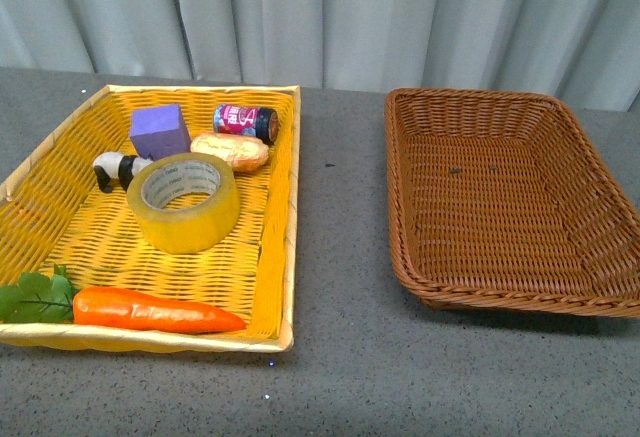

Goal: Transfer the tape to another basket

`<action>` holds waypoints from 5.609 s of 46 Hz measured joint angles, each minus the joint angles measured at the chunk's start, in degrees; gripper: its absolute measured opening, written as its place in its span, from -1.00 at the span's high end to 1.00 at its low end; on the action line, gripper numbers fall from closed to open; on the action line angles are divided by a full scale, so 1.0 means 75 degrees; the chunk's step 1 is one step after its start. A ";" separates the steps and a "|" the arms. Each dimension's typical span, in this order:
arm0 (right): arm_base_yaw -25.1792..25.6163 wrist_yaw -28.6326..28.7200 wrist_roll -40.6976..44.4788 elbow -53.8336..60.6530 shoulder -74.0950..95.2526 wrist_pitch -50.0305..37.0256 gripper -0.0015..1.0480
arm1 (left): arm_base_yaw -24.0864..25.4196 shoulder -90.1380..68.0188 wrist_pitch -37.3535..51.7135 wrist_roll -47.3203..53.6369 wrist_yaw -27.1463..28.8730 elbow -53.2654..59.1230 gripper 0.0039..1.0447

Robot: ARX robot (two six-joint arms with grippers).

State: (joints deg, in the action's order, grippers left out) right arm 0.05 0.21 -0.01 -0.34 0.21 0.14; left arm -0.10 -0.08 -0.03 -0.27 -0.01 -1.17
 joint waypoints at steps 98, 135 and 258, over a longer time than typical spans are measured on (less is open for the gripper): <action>0.0000 0.0000 0.0000 0.0000 0.0000 0.0000 -0.83 | 0.0000 0.0000 0.0000 0.0000 0.0000 0.0000 -0.88; 0.0000 0.0000 0.0000 0.0000 0.0000 0.0000 -0.83 | -0.0035 -0.7399 0.2757 -0.1918 0.1107 -0.2104 -0.88; 0.0000 0.0003 0.0000 0.0000 0.0000 0.0000 -0.83 | -0.0487 -1.5763 0.1635 -0.0388 -0.0181 -0.8227 0.68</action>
State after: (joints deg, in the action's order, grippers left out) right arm 0.05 0.23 -0.01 -0.34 0.21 0.14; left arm -3.75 -118.30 12.23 -3.18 -1.37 -62.87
